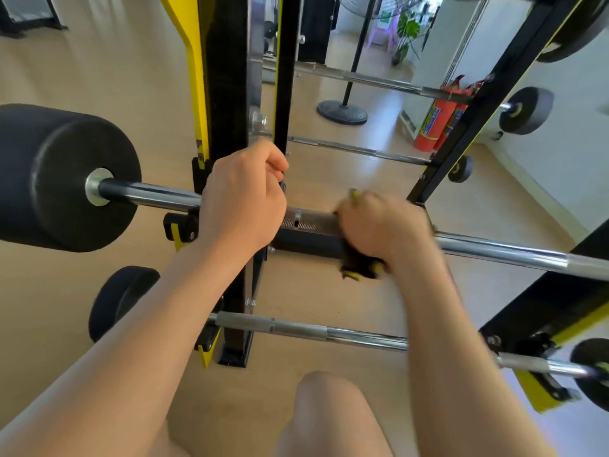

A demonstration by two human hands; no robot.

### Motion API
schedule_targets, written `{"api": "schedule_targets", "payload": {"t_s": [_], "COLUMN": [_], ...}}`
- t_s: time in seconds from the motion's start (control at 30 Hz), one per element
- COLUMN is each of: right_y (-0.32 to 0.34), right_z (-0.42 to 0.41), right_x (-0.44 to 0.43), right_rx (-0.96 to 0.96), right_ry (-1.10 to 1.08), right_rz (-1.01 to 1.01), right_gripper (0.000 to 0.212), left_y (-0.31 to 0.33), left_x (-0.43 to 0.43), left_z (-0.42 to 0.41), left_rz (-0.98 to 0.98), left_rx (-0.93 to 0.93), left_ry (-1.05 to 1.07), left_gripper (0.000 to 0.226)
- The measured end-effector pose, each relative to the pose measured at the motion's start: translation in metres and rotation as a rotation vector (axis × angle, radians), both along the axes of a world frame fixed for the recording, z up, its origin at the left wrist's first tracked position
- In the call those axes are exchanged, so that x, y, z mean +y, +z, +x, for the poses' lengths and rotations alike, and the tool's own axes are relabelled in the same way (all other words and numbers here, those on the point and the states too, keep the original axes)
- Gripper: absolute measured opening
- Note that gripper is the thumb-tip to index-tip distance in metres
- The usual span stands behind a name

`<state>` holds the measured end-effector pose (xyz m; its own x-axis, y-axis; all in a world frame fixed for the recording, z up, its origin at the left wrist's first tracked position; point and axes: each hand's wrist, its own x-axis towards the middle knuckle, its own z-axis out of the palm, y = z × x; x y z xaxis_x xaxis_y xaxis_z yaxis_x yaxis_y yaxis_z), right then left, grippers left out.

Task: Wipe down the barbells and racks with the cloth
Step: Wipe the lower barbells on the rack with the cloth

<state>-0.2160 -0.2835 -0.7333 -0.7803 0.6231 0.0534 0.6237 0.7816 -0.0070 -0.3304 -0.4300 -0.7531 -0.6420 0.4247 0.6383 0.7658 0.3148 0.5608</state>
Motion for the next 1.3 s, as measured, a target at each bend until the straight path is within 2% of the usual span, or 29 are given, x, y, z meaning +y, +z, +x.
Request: {"api": "schedule_targets", "payload": {"t_s": [0.1, 0.2, 0.3, 0.47, 0.67, 0.83, 1.0, 1.1, 1.17, 1.3], "right_y": [-0.01, -0.02, -0.025, -0.027, -0.031, -0.031, -0.038, -0.046, -0.057, -0.071], "right_z": [-0.028, -0.026, -0.019, -0.022, -0.026, -0.025, -0.02, -0.022, -0.024, -0.024], "right_x": [-0.035, -0.034, -0.025, -0.029, -0.033, -0.039, -0.044, -0.044, -0.041, -0.033], "right_rx": [0.171, 0.26, 0.293, 0.377, 0.4, 0.412, 0.434, 0.617, 0.733, 0.824], "right_ry": [0.214, 0.251, 0.255, 0.214, 0.181, 0.14, 0.136, 0.155, 0.205, 0.276], "right_rz": [0.057, 0.101, 0.118, 0.08, 0.068, 0.083, 0.243, 0.396, 0.43, 0.462], "right_gripper": [0.048, 0.051, 0.049, 0.054, 0.053, 0.056, 0.053, 0.043, 0.041, 0.036], "left_y": [0.002, 0.003, 0.0, -0.015, -0.02, -0.025, -0.029, -0.027, -0.027, -0.034], "left_x": [0.009, 0.02, 0.026, 0.009, -0.011, -0.005, -0.007, -0.012, -0.014, -0.009], "left_z": [0.005, 0.008, 0.012, 0.018, 0.008, 0.007, 0.007, 0.009, 0.008, 0.009], "left_rz": [0.062, 0.031, -0.123, -0.288, -0.357, -0.414, -0.375, -0.35, -0.344, -0.259], "left_rx": [-0.115, -0.159, -0.105, 0.032, 0.095, 0.142, 0.129, 0.128, 0.15, 0.231], "left_ry": [0.029, 0.076, 0.126, 0.076, -0.147, -0.057, -0.079, -0.123, -0.133, -0.054], "left_gripper": [0.03, 0.036, 0.036, 0.018, 0.019, 0.014, 0.018, 0.019, 0.021, 0.015]}}
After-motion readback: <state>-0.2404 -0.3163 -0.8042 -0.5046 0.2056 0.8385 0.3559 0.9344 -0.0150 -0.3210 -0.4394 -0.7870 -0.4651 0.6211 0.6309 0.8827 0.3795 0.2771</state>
